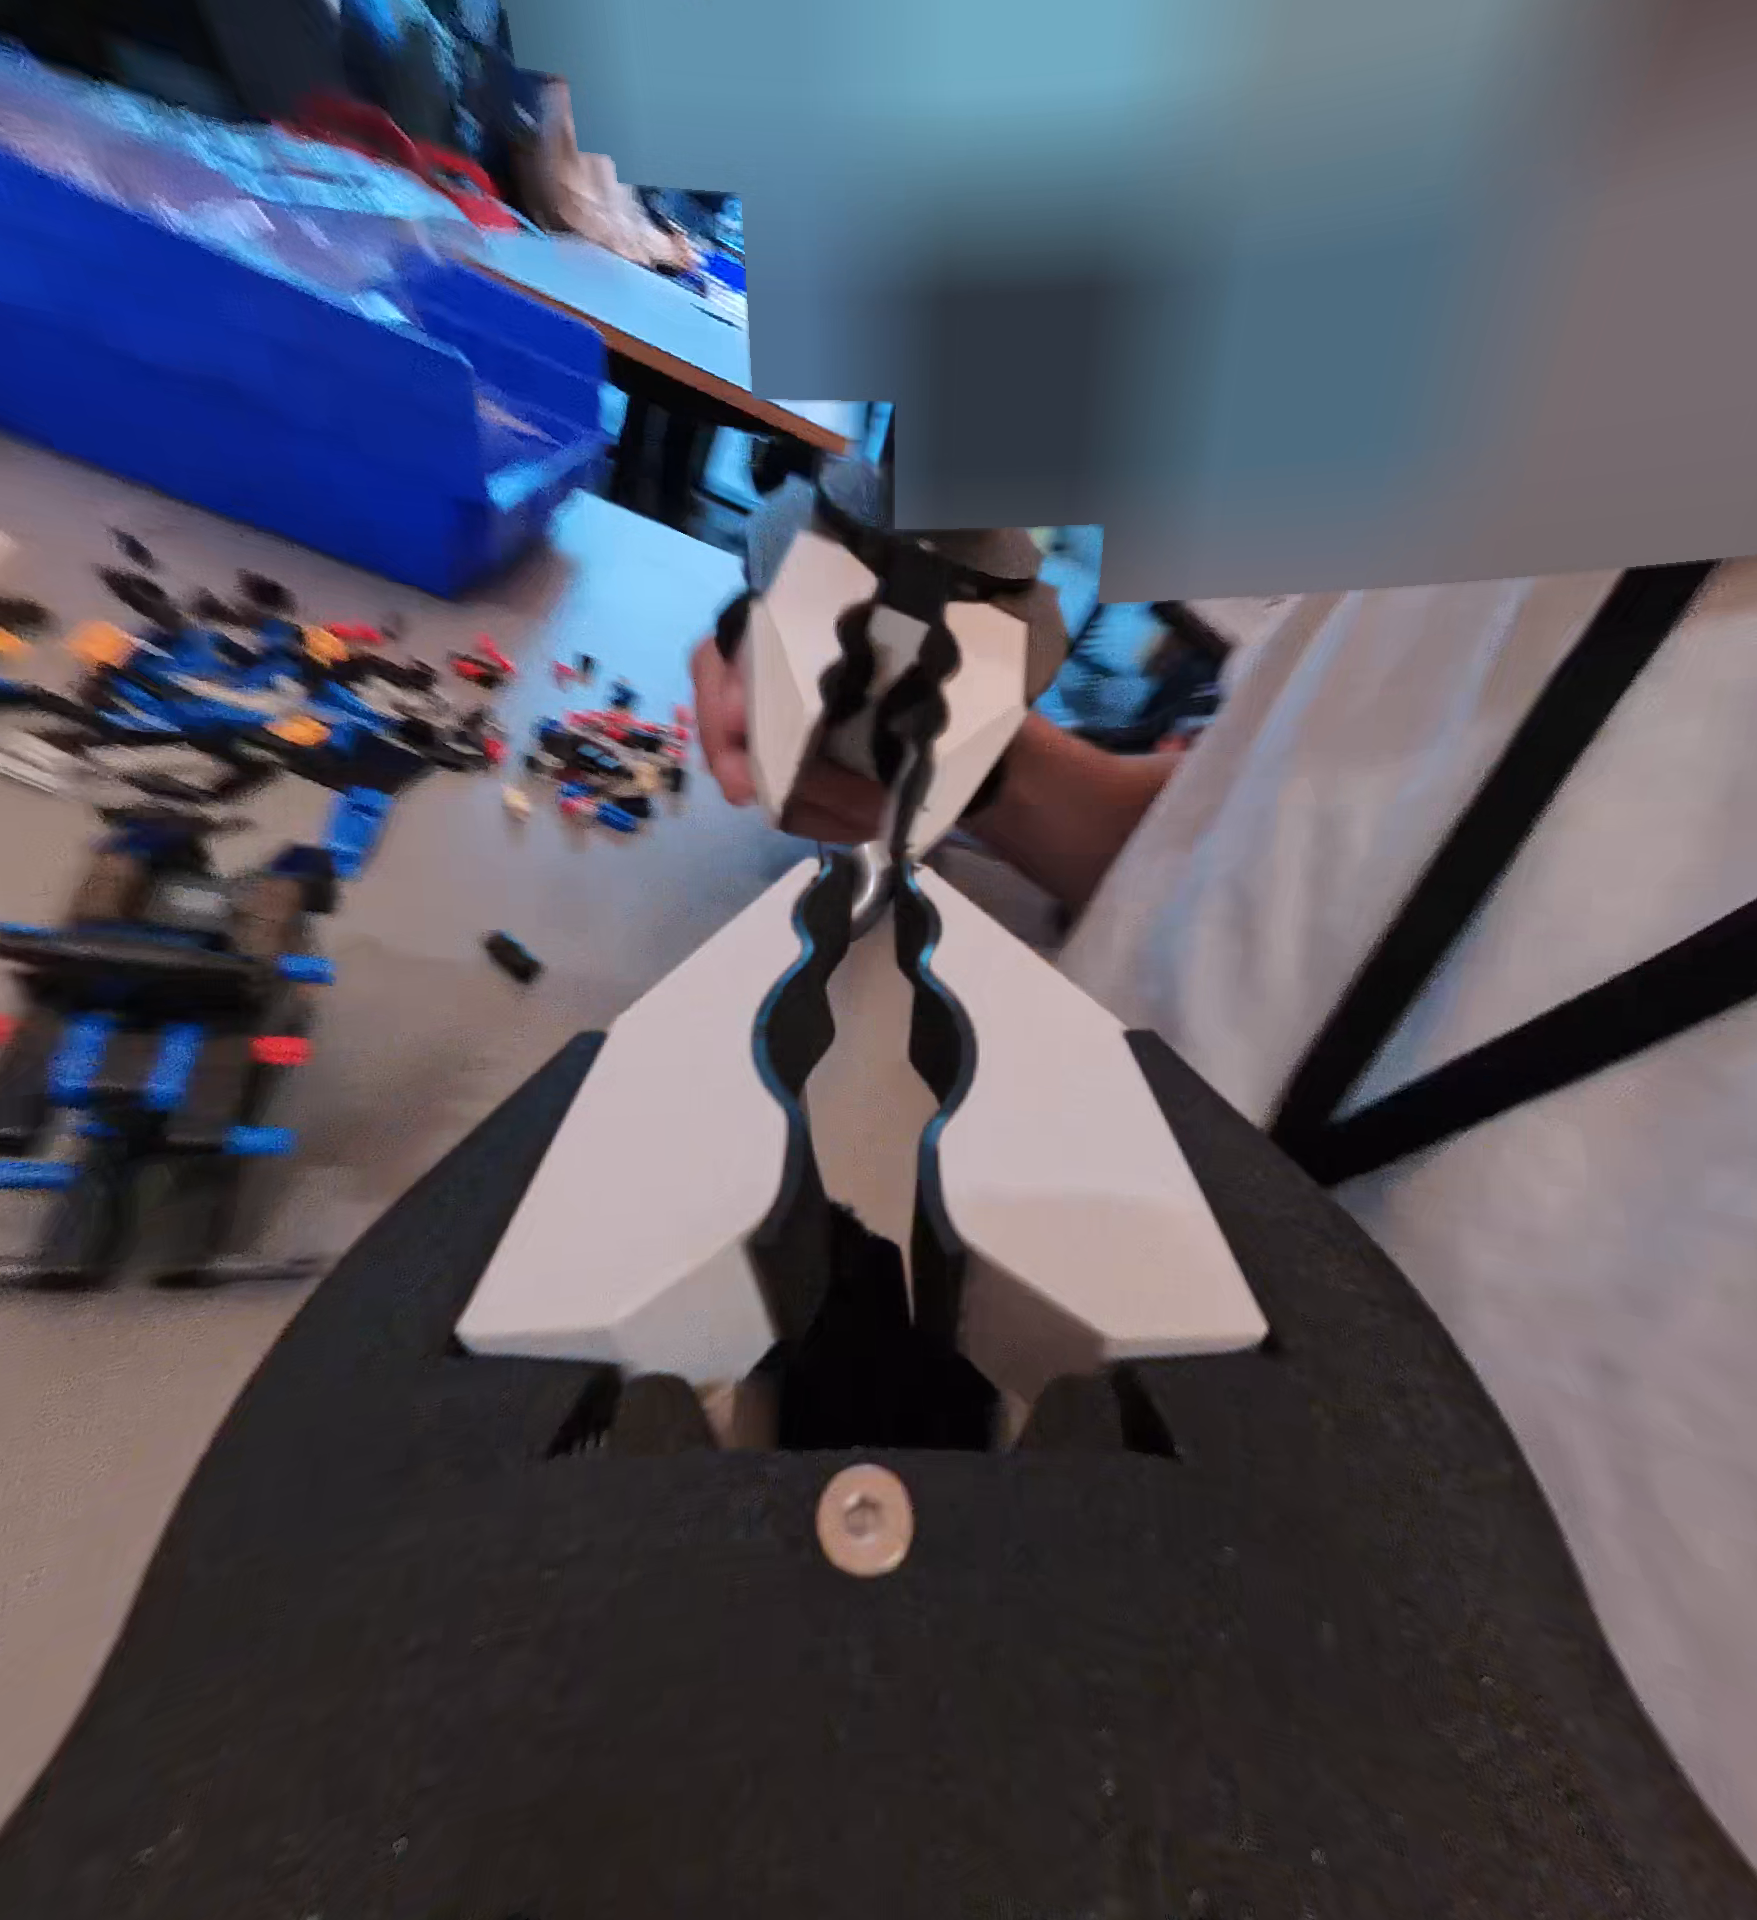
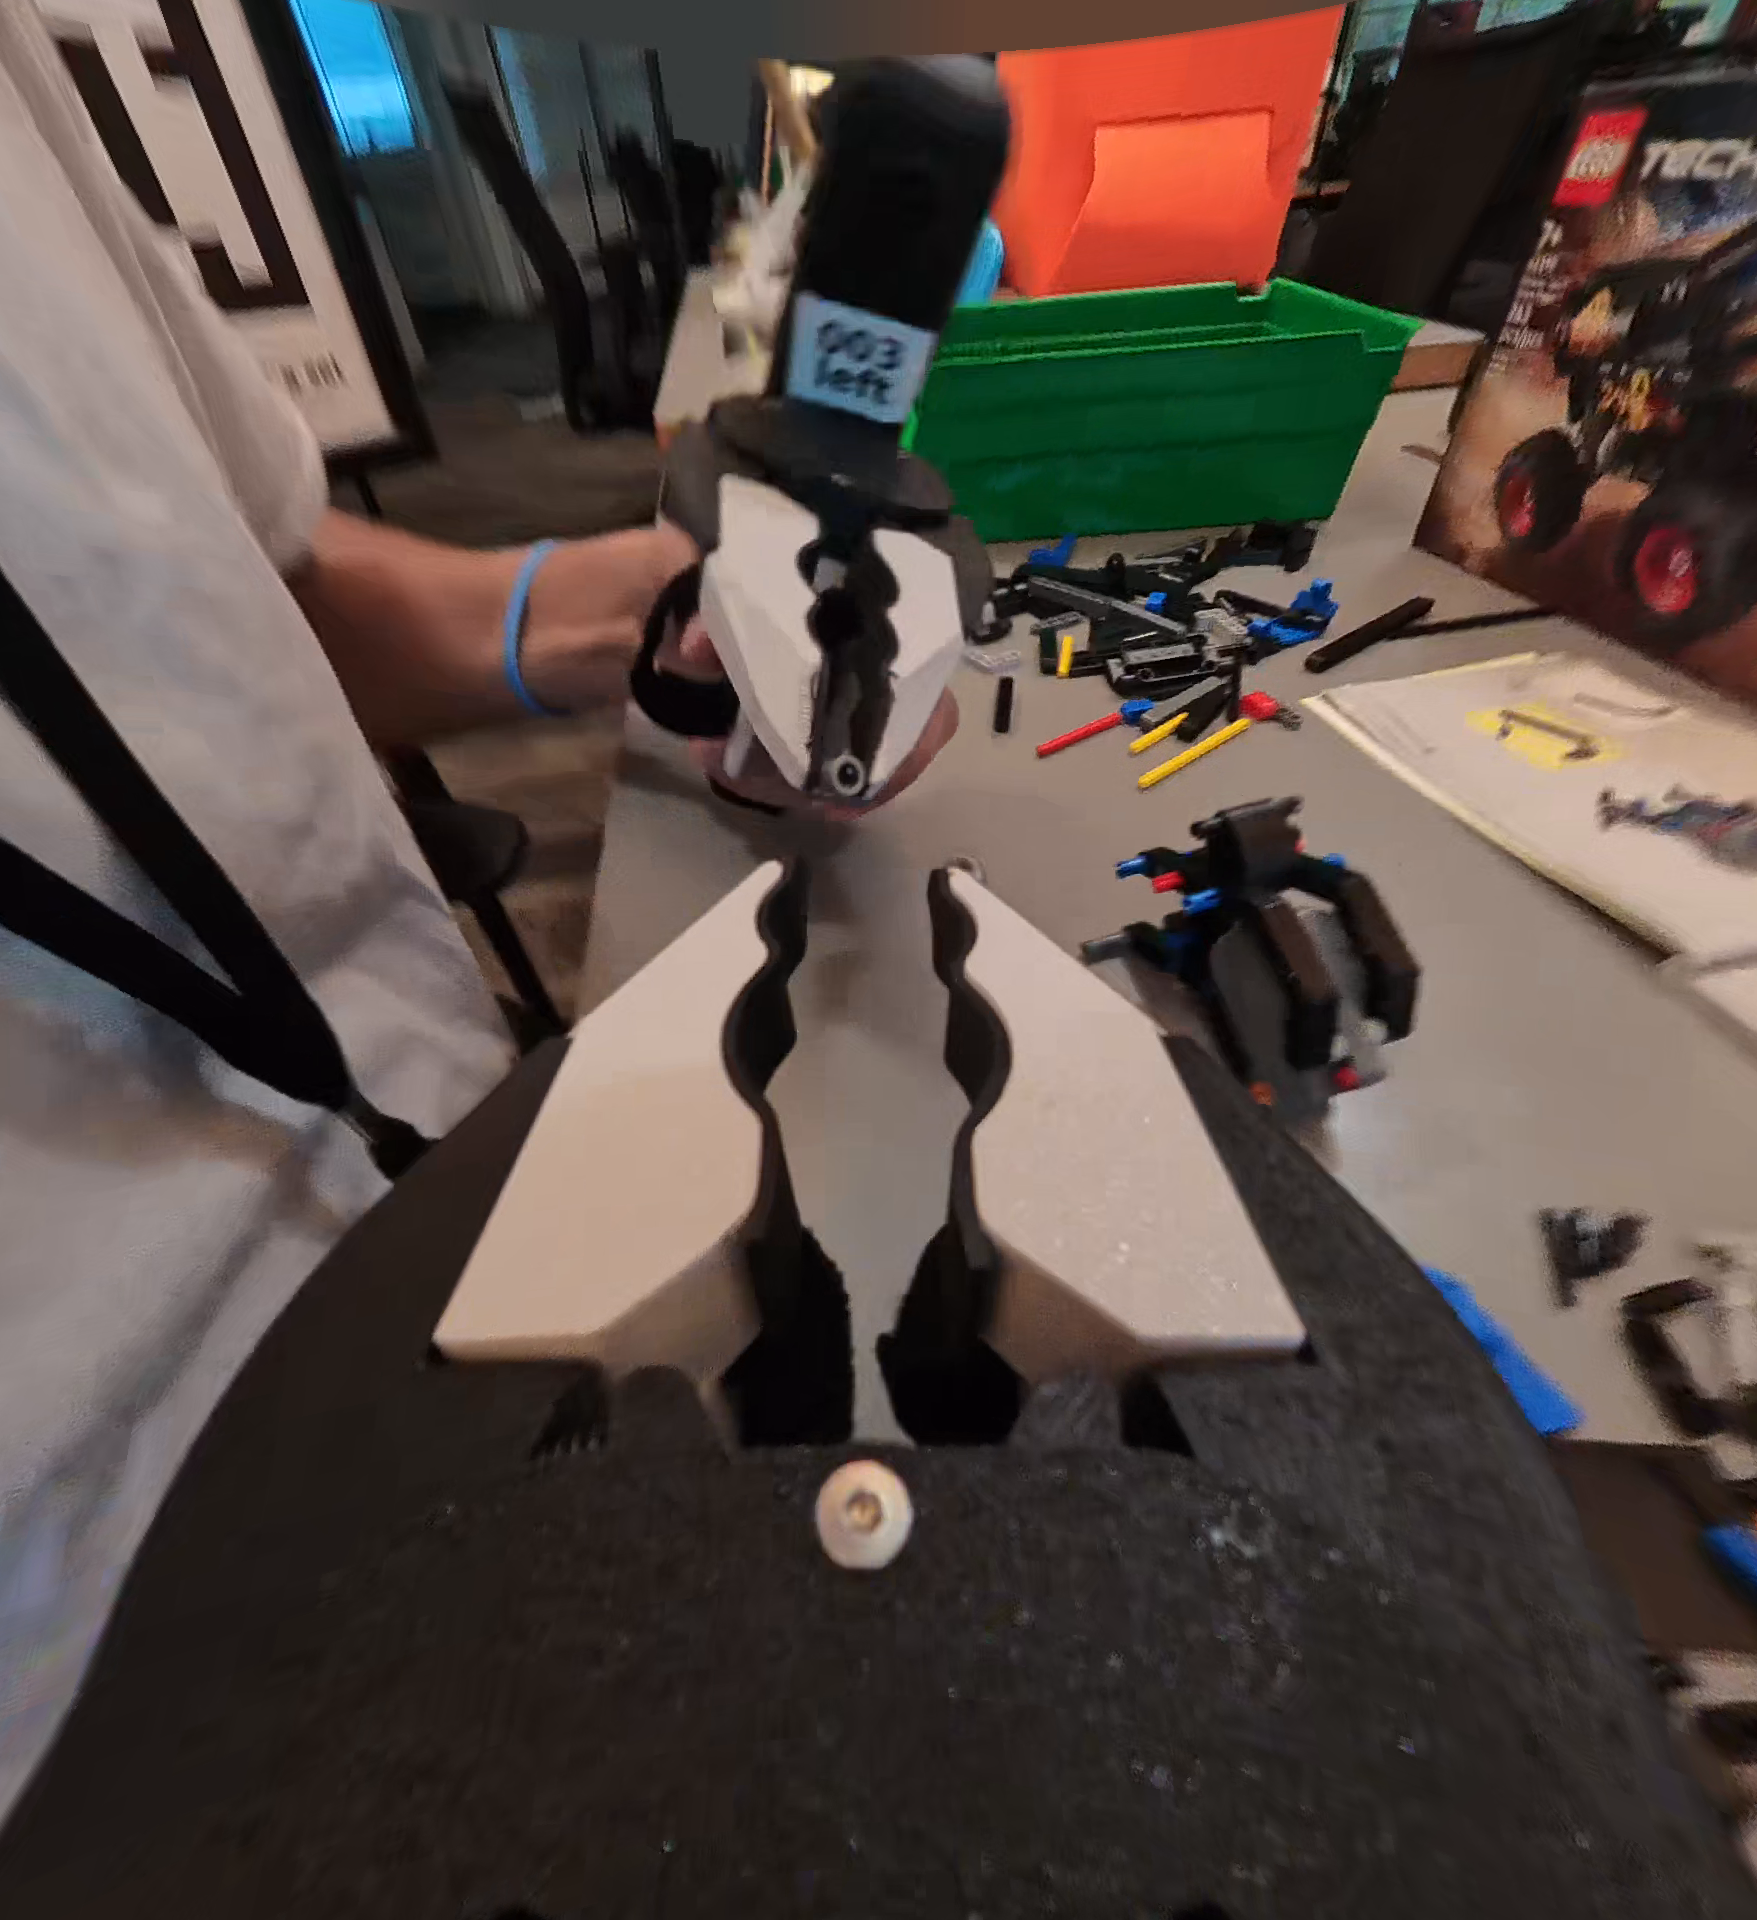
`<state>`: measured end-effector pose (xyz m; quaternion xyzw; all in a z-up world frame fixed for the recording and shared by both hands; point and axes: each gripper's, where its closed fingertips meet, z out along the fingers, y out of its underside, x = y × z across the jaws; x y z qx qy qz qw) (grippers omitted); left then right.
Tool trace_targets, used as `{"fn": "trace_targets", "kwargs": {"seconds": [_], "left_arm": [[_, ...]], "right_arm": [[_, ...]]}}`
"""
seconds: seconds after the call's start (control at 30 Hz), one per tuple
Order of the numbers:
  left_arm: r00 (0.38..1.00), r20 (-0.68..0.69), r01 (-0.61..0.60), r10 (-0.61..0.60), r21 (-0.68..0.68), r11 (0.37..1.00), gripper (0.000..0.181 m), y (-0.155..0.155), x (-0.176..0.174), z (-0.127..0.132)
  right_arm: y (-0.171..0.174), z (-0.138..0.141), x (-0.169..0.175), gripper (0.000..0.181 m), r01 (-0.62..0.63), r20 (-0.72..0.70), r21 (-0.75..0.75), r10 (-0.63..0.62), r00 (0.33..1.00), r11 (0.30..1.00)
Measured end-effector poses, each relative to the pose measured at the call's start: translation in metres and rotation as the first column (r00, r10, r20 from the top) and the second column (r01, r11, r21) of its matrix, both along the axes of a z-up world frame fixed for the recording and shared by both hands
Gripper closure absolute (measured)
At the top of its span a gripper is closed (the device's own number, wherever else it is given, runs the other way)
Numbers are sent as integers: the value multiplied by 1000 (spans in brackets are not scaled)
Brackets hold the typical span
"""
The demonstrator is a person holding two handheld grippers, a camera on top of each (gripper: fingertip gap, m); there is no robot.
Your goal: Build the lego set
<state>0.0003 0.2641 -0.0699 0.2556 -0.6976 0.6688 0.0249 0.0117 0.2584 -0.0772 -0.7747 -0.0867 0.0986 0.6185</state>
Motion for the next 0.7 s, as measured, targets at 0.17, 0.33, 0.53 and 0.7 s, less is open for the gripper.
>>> {"fn": "trace_targets", "kwargs": {"seconds": [0.17,0.33,0.53,0.7], "left_arm": [[922,-319,157,-218,-206,966,175,-1,-4,7],[794,-471,234,-384,-347,908,175,-6,-7,18],[775,-477,257,-414,-361,897,175,-3,0,24],[795,-486,188,-363,-372,909,175,5,30,28]], "right_arm": [[6,14,-10,156,-177,304,-16,173,937,984],[14,18,-15,167,-313,495,-58,299,815,948],[20,25,-4,169,-322,550,-32,286,785,946],[28,27,26,173,-230,476,26,190,858,973]]}}
